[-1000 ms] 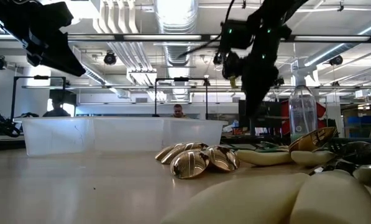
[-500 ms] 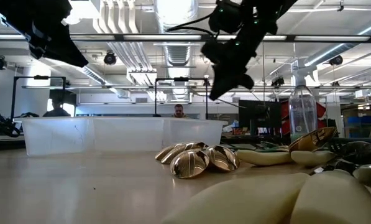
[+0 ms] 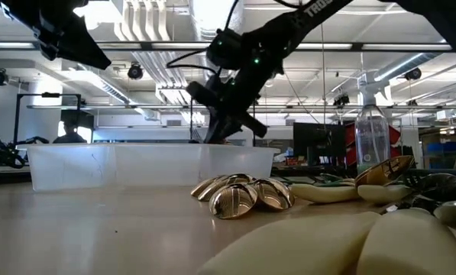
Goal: Sort silverware
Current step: Put the black fork into the transparent silverware tray
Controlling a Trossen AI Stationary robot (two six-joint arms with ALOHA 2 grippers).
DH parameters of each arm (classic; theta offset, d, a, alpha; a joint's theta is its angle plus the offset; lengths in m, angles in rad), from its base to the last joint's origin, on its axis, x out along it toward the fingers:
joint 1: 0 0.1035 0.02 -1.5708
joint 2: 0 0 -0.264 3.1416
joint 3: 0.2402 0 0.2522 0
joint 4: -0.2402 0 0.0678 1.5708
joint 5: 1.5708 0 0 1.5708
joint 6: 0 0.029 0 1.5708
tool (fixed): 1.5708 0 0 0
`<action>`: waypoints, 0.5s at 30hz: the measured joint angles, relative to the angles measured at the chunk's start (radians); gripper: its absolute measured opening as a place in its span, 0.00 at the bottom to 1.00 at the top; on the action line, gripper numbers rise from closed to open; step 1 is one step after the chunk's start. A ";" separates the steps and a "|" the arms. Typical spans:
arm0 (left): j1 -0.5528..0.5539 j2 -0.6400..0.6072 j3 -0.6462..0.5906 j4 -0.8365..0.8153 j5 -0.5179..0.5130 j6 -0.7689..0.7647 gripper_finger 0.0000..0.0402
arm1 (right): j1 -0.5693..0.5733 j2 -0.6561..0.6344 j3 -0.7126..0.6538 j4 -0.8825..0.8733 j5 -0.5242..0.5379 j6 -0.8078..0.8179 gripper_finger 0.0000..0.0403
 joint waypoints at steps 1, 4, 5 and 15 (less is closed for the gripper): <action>0.000 0.001 0.000 -0.005 0.000 0.000 0.29 | -0.002 0.013 0.006 -0.018 0.005 0.018 0.00; 0.000 0.002 0.000 -0.017 0.001 0.000 0.29 | -0.002 0.045 0.007 -0.083 0.041 0.079 0.00; 0.000 0.002 0.000 -0.018 0.000 0.003 0.29 | -0.002 0.055 0.006 -0.101 0.048 0.096 0.00; -0.001 0.006 -0.006 -0.017 -0.001 0.026 0.29 | -0.008 0.092 0.008 -0.121 0.033 0.150 0.08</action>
